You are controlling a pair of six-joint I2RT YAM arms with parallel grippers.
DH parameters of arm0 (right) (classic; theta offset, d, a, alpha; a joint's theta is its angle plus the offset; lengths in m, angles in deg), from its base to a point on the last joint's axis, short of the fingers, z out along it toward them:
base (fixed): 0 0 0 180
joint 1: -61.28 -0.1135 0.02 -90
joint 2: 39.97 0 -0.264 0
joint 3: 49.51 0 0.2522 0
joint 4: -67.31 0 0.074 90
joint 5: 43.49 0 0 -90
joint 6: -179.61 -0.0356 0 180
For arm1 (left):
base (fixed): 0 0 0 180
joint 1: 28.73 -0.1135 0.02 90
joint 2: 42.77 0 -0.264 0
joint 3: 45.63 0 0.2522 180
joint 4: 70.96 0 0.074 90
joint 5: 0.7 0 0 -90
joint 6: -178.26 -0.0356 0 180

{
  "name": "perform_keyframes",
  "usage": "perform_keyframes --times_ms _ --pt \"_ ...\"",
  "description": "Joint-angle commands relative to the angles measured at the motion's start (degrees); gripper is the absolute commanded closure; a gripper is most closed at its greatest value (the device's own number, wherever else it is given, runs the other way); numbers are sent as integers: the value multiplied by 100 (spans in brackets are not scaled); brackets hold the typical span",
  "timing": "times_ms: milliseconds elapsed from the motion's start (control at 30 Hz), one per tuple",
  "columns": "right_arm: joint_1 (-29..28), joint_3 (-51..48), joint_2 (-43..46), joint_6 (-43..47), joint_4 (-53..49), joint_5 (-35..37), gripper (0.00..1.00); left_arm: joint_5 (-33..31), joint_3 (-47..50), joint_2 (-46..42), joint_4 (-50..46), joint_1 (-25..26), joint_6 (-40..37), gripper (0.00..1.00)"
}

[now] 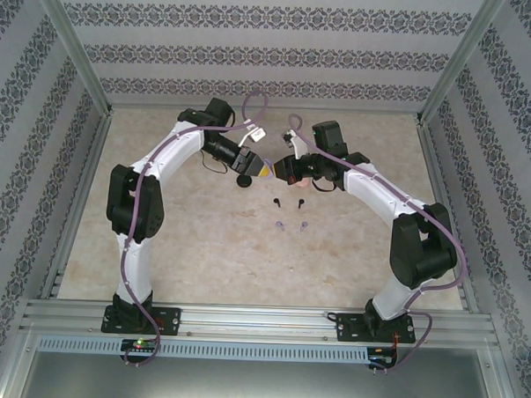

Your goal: Insert wireless bluetooth earbuds into charging case

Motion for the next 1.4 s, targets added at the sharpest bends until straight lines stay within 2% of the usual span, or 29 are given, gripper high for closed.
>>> perform_keyframes --times_ms 0,133,167,200,267,367,467,700,833,1067,1167,1267,1367 --pt "-116 195 -50 -41 145 -116 100 213 31 60 -40 102 -180 71" --pt "-107 203 0 -112 154 -30 98 250 53 53 -2 101 -168 85" --pt "-97 202 30 -150 165 -12 89 251 77 42 38 103 -150 88" --pt "-69 181 86 -228 194 -11 75 264 134 18 110 101 -123 92" --pt "2 75 270 -388 258 18 61 269 354 -103 505 69 73 96" --pt "150 -219 674 -682 301 72 47 222 876 -477 1426 -63 623 100" --pt "250 -656 1094 -912 188 222 43 32 1415 -942 2386 -213 1165 100" --pt "-94 -1293 1501 -970 -706 1268 42 -1009 2690 -2175 4534 -258 2212 100" --pt "-420 -1448 1262 -1013 -957 1804 42 -1835 3435 -2785 5660 -259 2698 100" --pt "-1020 -1275 606 -1179 -1392 2853 43 -3403 4963 -3639 7716 -81 2924 100" --pt "-1198 -1088 313 -1176 -1629 3112 43 -3765 5433 -3879 8249 -3 3154 100" --pt "-1365 -842 3 -1154 -1893 3320 43 -3845 5745 -4033 8660 9 3214 100" --pt "-1491 -655 -266 -1192 -2012 3476 44 -3923 6178 -4129 9491 21 3239 100"
